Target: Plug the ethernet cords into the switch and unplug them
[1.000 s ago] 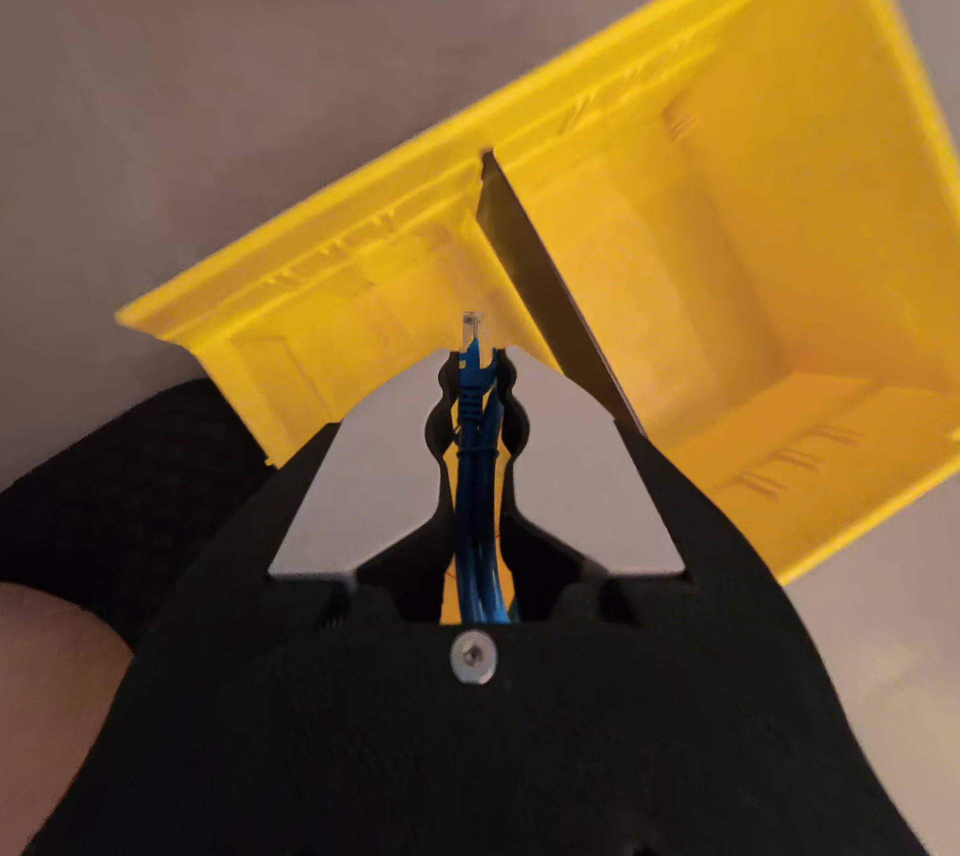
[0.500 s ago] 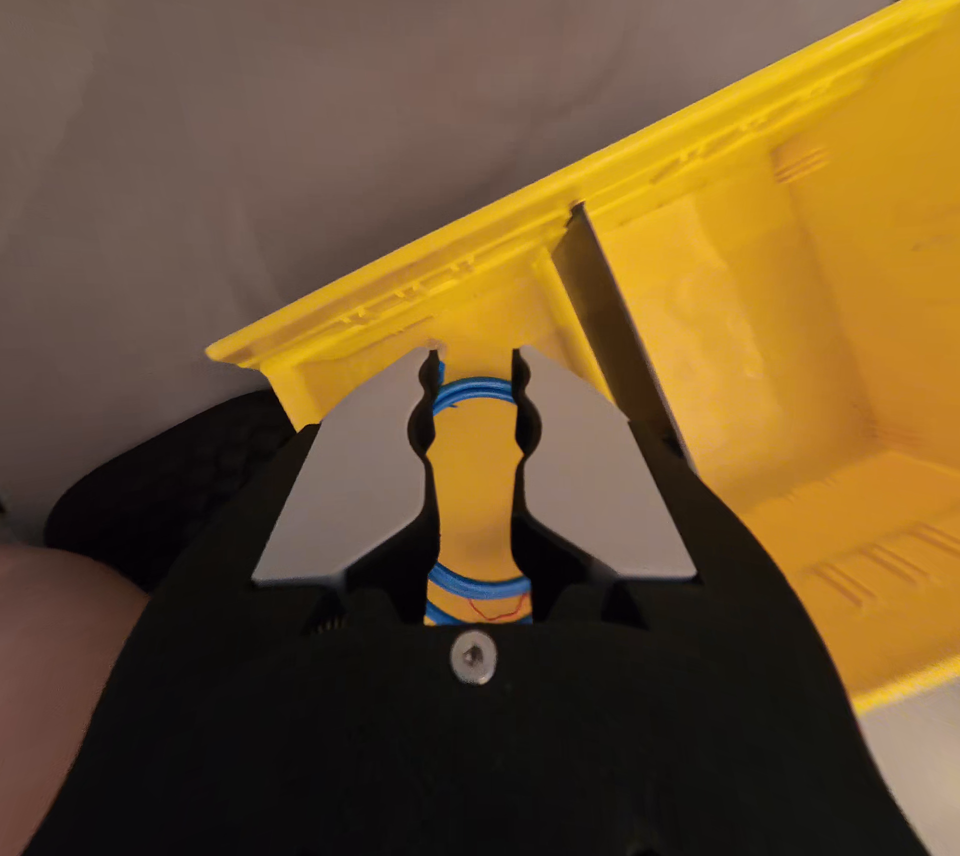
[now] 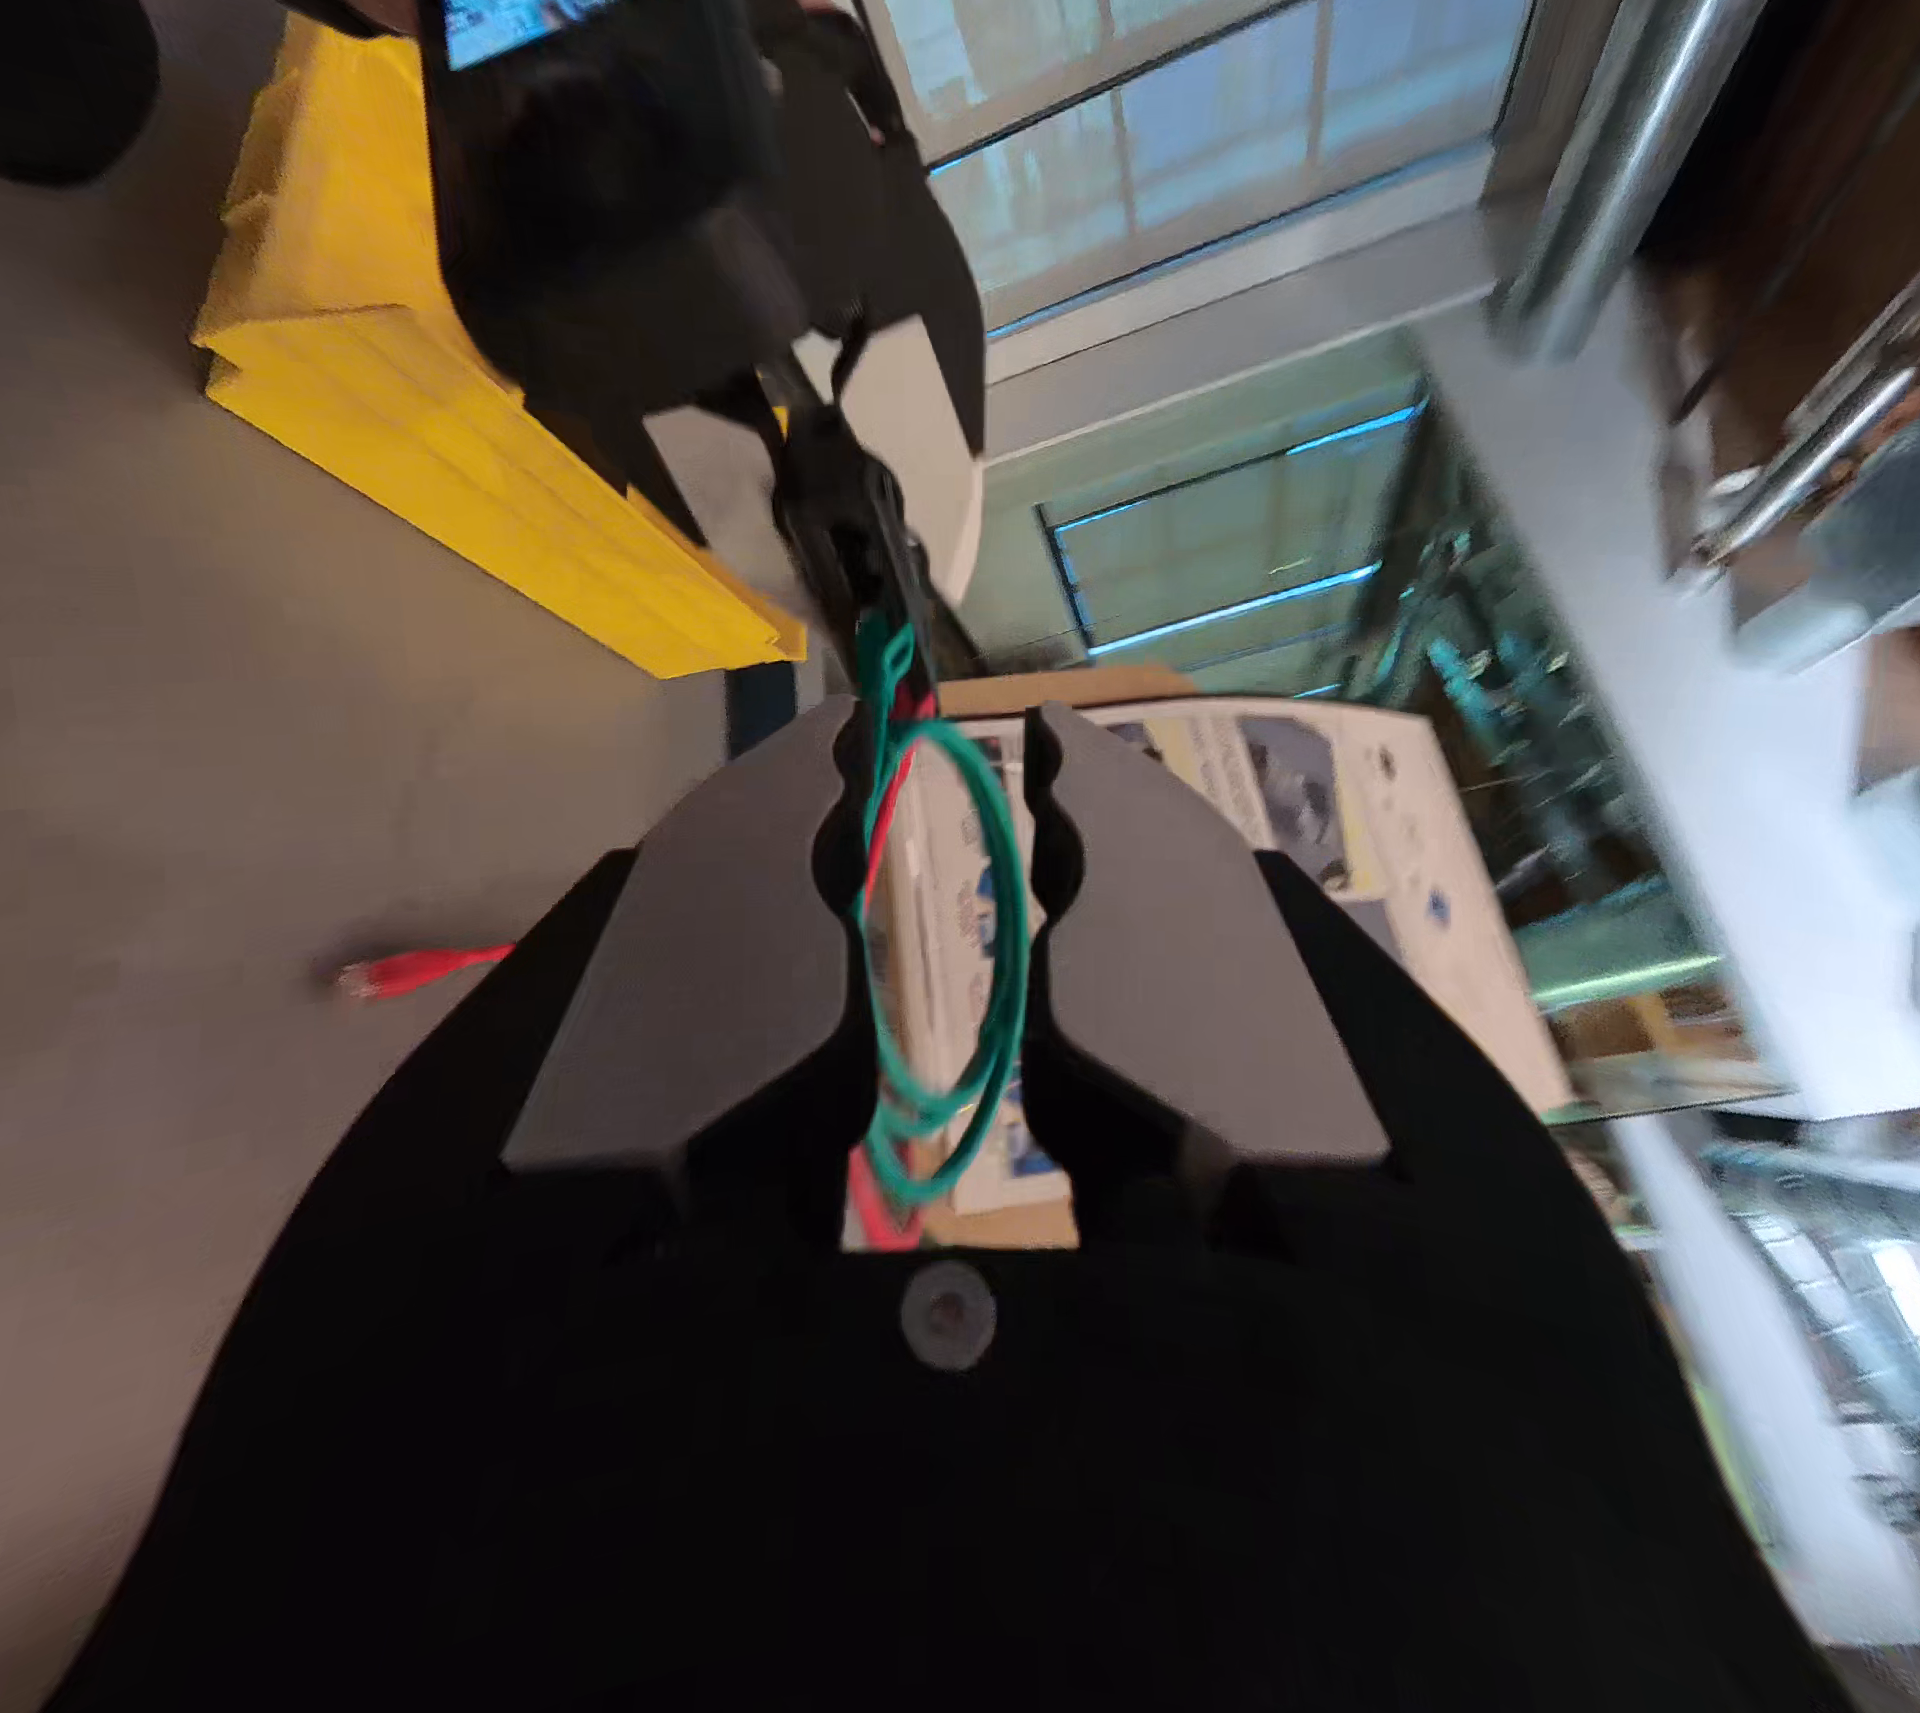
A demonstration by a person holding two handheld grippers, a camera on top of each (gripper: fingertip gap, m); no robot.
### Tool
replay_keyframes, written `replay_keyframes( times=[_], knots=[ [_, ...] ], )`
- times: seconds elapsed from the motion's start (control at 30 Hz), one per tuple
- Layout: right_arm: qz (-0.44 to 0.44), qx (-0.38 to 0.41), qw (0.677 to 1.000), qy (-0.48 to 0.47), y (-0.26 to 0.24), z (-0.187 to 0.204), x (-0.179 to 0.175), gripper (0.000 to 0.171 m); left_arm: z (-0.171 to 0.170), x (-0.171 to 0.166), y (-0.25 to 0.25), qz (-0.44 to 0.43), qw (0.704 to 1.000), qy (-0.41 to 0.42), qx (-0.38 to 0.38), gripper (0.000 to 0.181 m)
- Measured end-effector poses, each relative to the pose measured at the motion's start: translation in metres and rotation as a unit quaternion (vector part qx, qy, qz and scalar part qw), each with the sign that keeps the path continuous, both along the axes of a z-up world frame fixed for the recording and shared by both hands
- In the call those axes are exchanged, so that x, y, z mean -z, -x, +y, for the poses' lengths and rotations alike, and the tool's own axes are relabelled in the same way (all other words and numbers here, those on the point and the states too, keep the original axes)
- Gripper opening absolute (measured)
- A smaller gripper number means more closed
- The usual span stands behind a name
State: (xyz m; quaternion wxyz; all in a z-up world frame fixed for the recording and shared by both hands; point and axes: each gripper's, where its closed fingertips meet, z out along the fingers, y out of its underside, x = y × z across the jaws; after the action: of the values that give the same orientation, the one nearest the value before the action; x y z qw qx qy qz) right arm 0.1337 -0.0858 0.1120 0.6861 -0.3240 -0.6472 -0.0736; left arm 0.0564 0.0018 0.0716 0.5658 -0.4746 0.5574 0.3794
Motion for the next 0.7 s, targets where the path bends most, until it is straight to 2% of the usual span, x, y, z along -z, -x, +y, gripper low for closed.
replay_keyframes(
  times=[0.1, 0.17, 0.4, 0.7],
  knots=[
    [-0.029, 0.019, 0.997, -0.067, 0.022, 0.003, 0.015, 0.029, -0.007, 0.011, -0.015, 0.018, 1.000, 0.012, 0.011, 0.033],
    [-0.048, 0.037, 0.995, -0.075, 0.027, 0.012, 0.026, 0.029, -0.011, 0.015, -0.022, 0.025, 0.999, 0.013, 0.019, 0.033],
    [-0.085, 0.082, 0.992, -0.043, 0.027, 0.027, 0.043, 0.029, -0.011, 0.021, -0.025, 0.042, 0.999, 0.014, 0.006, 0.033],
    [-0.064, 0.050, 0.995, 0.059, 0.035, 0.010, 0.042, 0.032, -0.012, 0.024, -0.027, 0.064, 0.998, 0.004, -0.002, 0.036]
  ],
)
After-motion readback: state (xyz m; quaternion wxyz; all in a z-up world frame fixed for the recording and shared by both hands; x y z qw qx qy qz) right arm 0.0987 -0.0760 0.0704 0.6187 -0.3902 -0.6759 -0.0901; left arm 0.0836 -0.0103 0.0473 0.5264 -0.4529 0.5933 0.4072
